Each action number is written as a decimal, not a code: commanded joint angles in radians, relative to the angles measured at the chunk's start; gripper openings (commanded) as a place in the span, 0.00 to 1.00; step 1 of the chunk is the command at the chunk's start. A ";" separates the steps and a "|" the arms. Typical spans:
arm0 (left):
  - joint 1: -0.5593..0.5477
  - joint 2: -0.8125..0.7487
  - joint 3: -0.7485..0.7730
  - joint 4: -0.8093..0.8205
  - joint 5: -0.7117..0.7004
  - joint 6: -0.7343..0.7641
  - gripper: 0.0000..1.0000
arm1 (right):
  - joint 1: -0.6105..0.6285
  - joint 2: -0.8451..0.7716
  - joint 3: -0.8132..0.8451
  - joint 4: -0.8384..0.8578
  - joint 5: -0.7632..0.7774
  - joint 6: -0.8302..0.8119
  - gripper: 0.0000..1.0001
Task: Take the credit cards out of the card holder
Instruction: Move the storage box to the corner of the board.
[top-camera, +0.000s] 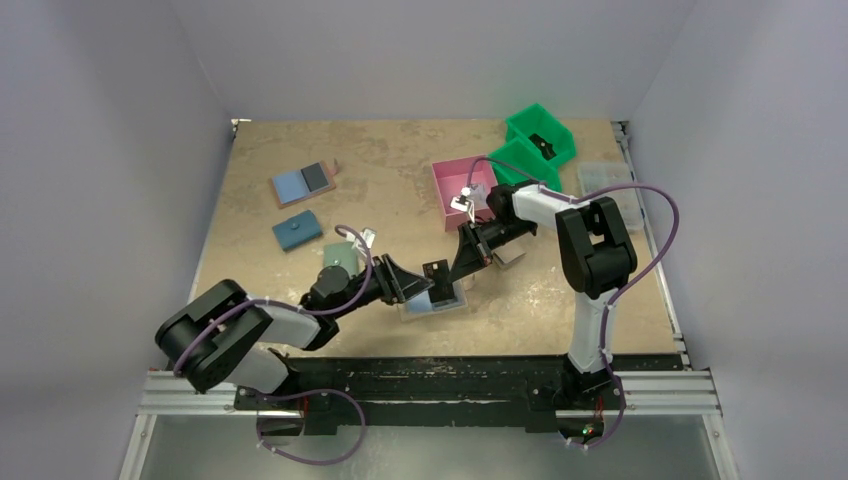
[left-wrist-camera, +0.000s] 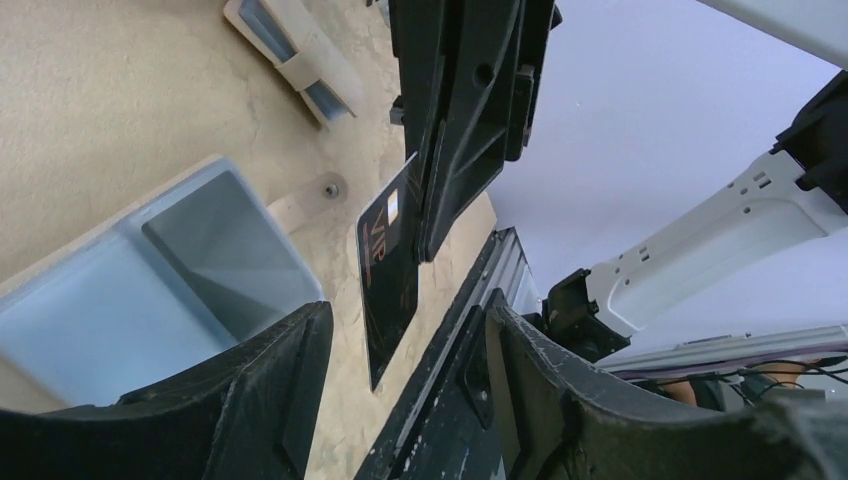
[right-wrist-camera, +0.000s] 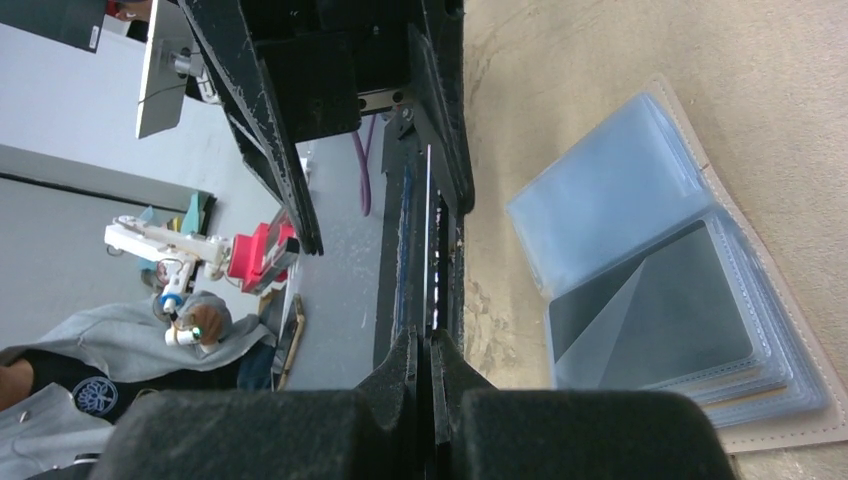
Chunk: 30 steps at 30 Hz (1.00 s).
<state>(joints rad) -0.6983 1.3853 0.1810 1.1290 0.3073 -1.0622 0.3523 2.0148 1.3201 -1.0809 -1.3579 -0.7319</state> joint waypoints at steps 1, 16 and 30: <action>-0.020 0.106 0.060 0.152 -0.015 0.002 0.60 | -0.004 -0.033 0.038 -0.050 -0.053 -0.058 0.00; -0.021 0.382 0.063 0.564 0.056 -0.147 0.00 | -0.004 -0.028 0.050 -0.066 -0.017 -0.093 0.15; -0.021 0.357 0.037 0.552 0.057 -0.119 0.00 | -0.007 -0.252 -0.075 0.362 0.196 0.274 0.47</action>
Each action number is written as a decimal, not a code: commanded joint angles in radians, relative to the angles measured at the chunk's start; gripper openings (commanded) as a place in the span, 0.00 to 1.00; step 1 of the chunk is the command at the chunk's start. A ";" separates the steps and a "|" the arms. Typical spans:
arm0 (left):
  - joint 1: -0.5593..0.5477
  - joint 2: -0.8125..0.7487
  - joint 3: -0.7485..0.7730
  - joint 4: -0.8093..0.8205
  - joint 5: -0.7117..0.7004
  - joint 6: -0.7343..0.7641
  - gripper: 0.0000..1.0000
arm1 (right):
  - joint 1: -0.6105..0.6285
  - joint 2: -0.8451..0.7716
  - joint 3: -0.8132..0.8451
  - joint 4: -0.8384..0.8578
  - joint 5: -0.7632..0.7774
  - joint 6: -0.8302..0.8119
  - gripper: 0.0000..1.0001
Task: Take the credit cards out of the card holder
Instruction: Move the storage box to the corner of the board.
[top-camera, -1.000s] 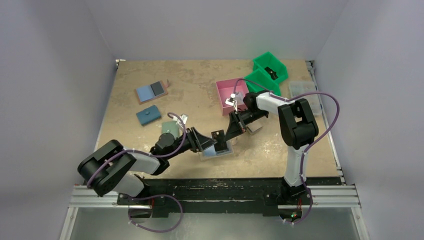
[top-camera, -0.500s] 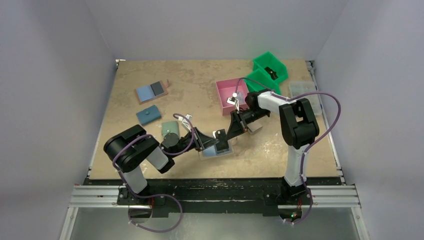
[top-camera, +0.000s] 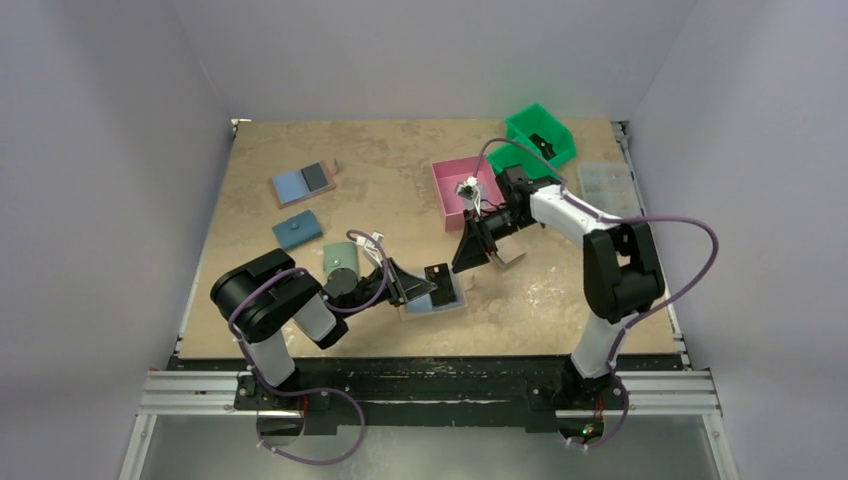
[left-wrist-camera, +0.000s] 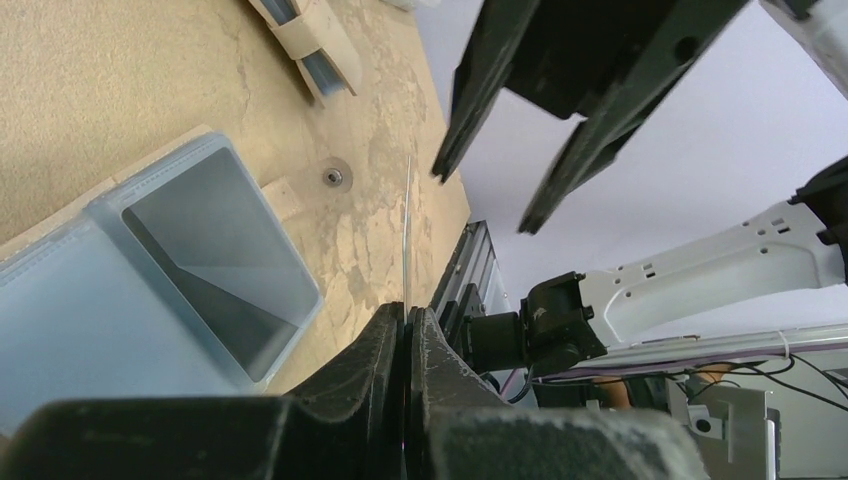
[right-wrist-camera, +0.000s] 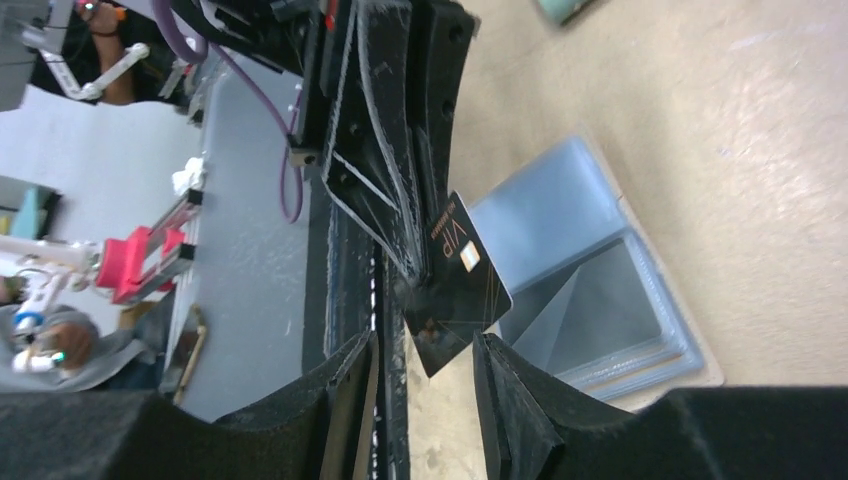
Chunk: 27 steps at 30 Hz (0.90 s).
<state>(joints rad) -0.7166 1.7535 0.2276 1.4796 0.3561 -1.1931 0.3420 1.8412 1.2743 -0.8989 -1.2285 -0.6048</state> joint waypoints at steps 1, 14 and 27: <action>-0.004 -0.010 -0.008 0.202 0.009 0.012 0.00 | 0.003 -0.073 -0.029 0.182 0.074 0.150 0.47; -0.019 -0.021 0.031 0.191 0.033 0.042 0.00 | 0.041 -0.009 -0.014 0.142 0.067 0.129 0.52; -0.012 -0.169 0.016 -0.037 -0.060 0.100 0.31 | 0.043 -0.017 0.086 -0.043 0.050 -0.044 0.00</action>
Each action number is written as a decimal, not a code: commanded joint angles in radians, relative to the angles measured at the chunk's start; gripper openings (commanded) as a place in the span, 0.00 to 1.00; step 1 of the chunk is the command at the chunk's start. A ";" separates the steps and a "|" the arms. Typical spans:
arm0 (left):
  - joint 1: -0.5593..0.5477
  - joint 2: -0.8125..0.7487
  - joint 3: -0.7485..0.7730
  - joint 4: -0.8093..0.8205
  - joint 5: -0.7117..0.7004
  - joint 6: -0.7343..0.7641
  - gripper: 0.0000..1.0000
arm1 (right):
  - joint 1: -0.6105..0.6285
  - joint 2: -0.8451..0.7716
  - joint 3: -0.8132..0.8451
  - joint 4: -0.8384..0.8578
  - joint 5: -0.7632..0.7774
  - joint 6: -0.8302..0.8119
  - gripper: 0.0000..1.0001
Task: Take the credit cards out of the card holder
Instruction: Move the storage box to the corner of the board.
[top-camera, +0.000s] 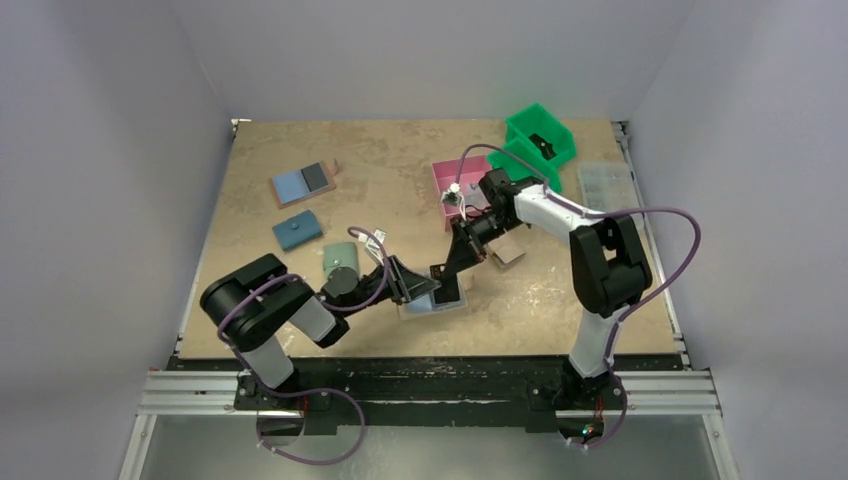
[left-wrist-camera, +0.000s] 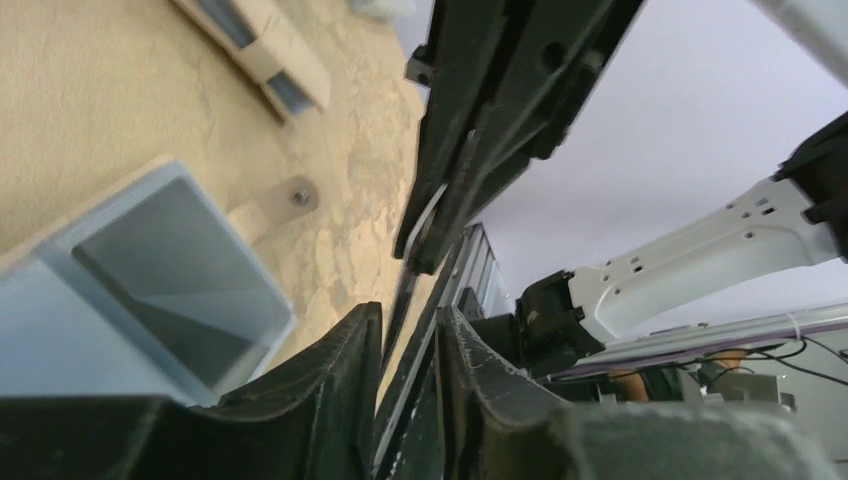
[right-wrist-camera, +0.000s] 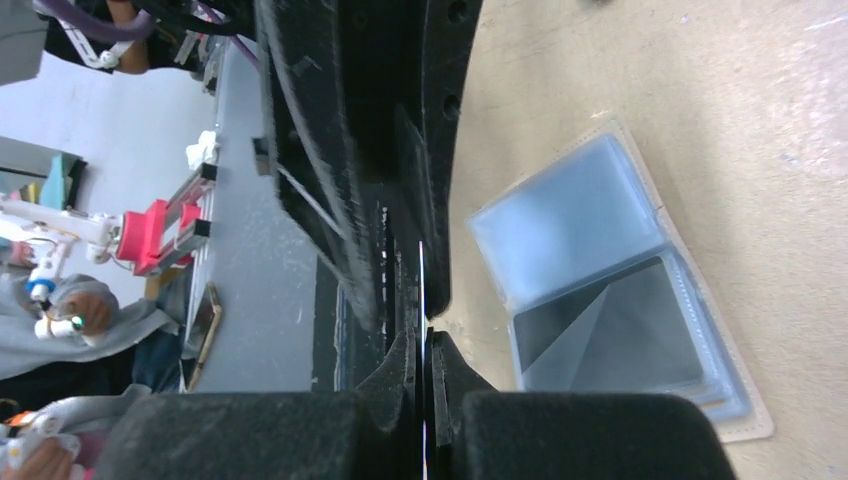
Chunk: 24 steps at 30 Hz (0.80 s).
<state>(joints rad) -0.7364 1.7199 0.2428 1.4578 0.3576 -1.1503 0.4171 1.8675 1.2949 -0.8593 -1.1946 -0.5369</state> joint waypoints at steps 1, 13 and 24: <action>0.016 -0.204 0.006 -0.092 -0.073 0.079 0.37 | -0.047 -0.063 0.076 -0.096 0.040 -0.131 0.00; 0.093 -0.809 0.211 -1.099 -0.392 0.388 0.99 | -0.347 -0.192 0.382 -0.002 0.375 -0.111 0.00; 0.127 -0.681 0.328 -1.148 -0.362 0.426 0.99 | -0.507 0.015 0.561 0.418 0.788 0.091 0.00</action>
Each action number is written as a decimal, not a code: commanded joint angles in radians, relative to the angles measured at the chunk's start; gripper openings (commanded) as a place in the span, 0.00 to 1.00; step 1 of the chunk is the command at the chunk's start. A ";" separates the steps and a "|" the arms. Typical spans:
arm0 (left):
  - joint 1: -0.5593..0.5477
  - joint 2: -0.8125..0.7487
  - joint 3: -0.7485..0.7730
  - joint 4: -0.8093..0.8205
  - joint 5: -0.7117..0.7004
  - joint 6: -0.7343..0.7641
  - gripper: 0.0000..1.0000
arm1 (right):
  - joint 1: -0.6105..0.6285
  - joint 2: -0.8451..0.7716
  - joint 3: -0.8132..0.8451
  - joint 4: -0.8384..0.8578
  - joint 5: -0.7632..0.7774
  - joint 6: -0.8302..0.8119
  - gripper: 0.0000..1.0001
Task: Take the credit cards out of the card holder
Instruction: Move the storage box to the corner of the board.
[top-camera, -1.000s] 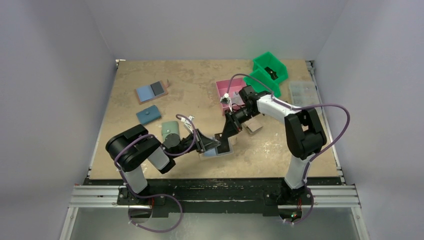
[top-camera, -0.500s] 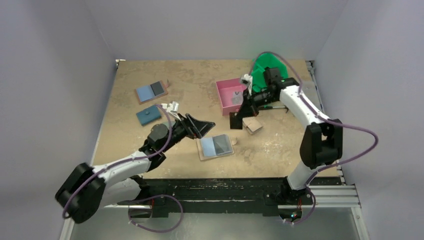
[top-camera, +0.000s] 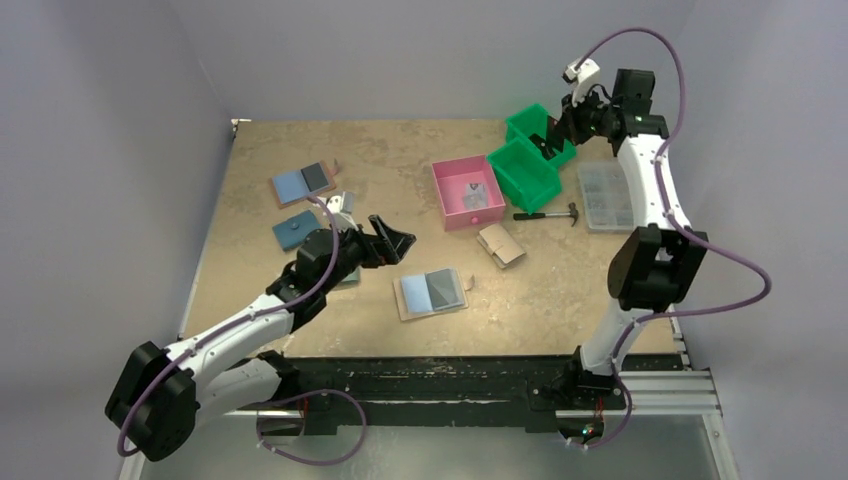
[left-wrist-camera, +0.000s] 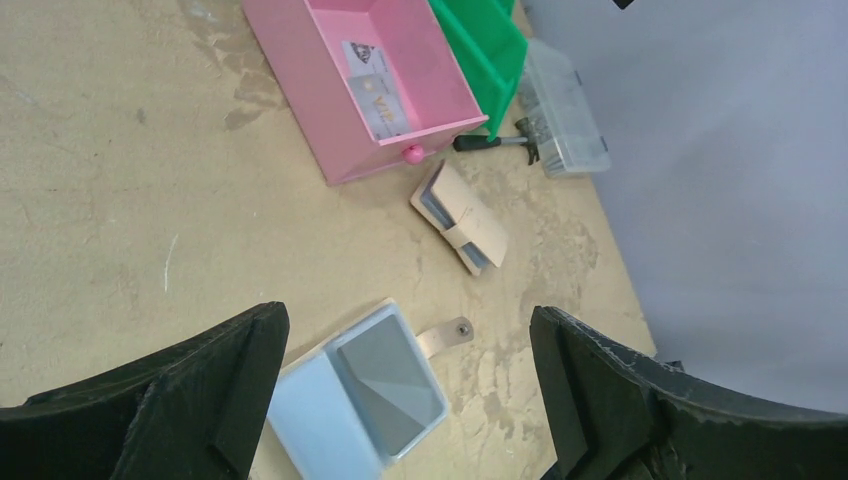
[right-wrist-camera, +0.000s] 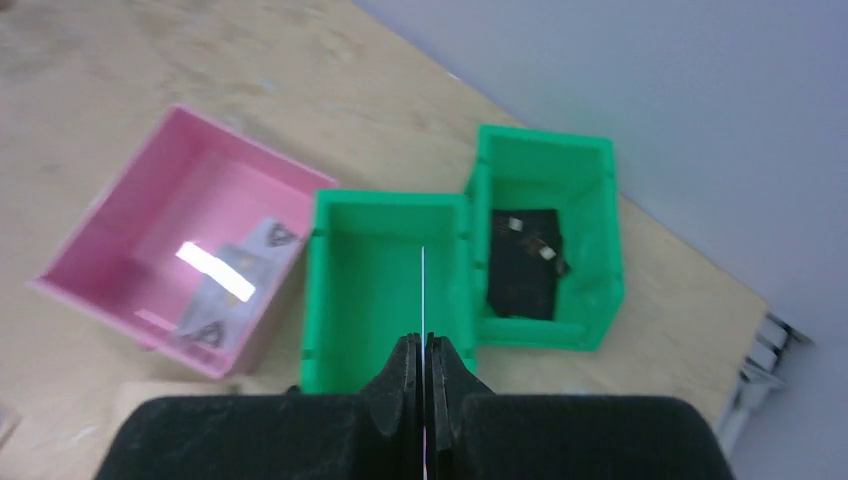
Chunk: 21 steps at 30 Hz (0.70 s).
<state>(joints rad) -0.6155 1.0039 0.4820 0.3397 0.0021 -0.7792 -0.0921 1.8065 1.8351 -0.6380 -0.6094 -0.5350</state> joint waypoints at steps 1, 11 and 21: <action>0.008 0.047 0.102 -0.035 -0.007 0.064 0.99 | 0.002 0.102 0.031 0.219 0.226 0.098 0.00; 0.017 0.080 0.119 -0.039 -0.007 0.088 0.99 | -0.006 0.431 0.366 0.275 0.259 0.158 0.00; 0.025 0.072 0.091 -0.030 -0.007 0.085 0.99 | -0.005 0.599 0.458 0.309 0.276 0.206 0.00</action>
<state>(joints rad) -0.6018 1.0828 0.5678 0.2798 0.0021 -0.7128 -0.0975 2.4008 2.2776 -0.3721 -0.3561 -0.3546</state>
